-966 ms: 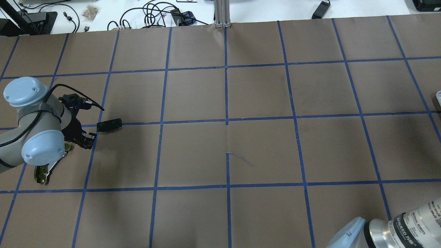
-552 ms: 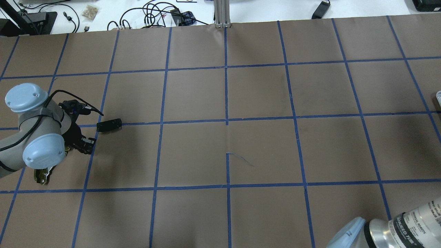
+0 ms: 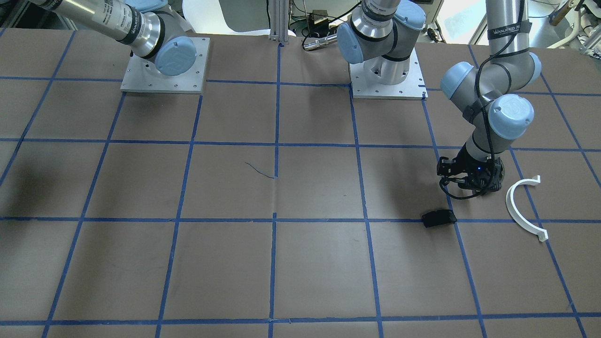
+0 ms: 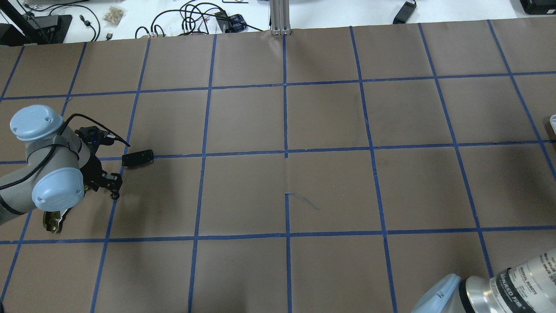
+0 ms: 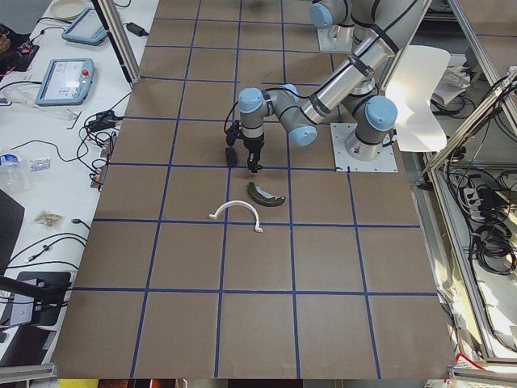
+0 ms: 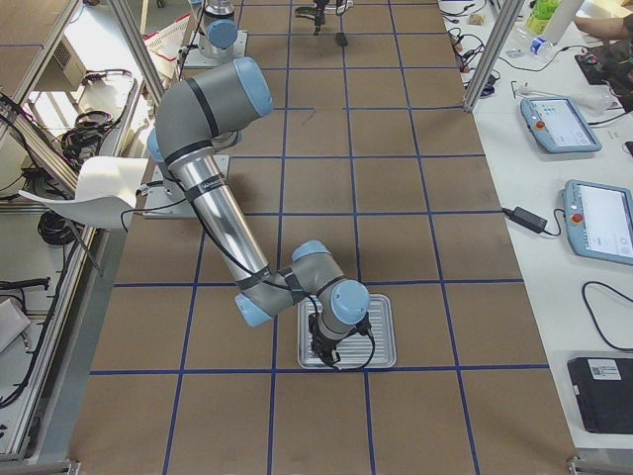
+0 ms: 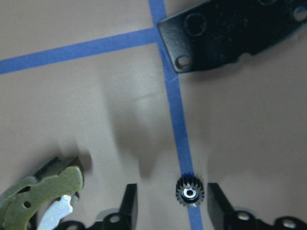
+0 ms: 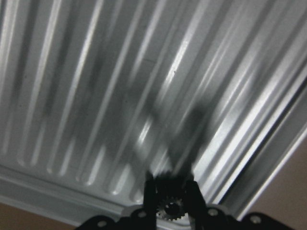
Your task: Place bearing gear from tray to pile
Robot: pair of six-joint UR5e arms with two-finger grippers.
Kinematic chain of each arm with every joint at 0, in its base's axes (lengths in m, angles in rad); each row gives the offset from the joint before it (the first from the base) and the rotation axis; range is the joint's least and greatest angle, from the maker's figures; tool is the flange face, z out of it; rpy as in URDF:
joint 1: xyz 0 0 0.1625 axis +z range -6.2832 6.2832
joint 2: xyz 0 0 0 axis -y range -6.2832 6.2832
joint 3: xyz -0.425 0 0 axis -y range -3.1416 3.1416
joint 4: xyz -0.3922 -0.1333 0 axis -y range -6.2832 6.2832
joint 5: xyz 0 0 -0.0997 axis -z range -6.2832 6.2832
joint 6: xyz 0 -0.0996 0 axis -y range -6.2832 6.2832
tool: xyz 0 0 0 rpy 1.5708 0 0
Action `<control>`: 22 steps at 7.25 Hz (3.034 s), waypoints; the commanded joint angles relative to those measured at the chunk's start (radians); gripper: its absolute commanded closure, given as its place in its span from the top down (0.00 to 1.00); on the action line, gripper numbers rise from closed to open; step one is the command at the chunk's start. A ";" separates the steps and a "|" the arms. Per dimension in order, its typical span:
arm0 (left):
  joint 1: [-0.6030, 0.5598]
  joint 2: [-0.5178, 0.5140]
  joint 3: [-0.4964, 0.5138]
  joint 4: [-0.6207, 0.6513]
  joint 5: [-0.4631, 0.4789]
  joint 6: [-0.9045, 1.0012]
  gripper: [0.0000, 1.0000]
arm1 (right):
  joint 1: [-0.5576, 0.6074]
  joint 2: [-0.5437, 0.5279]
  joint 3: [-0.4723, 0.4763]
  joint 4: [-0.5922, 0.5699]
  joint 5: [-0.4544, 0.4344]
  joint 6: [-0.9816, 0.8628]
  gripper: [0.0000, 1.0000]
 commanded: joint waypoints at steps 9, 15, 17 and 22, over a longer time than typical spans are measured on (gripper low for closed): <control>-0.508 0.202 0.662 -0.909 -0.144 -0.634 1.00 | 0.421 -0.248 0.081 0.307 0.210 0.731 0.00; -0.480 0.233 0.674 -0.895 -0.193 -0.660 1.00 | 0.899 -0.476 0.384 0.222 0.386 1.510 0.00; -0.483 0.231 0.673 -0.897 -0.192 -0.658 1.00 | 1.091 -0.446 0.401 0.145 0.400 1.754 0.00; -0.480 0.233 0.671 -0.898 -0.192 -0.658 1.00 | 1.403 -0.222 0.385 -0.272 0.480 2.182 0.00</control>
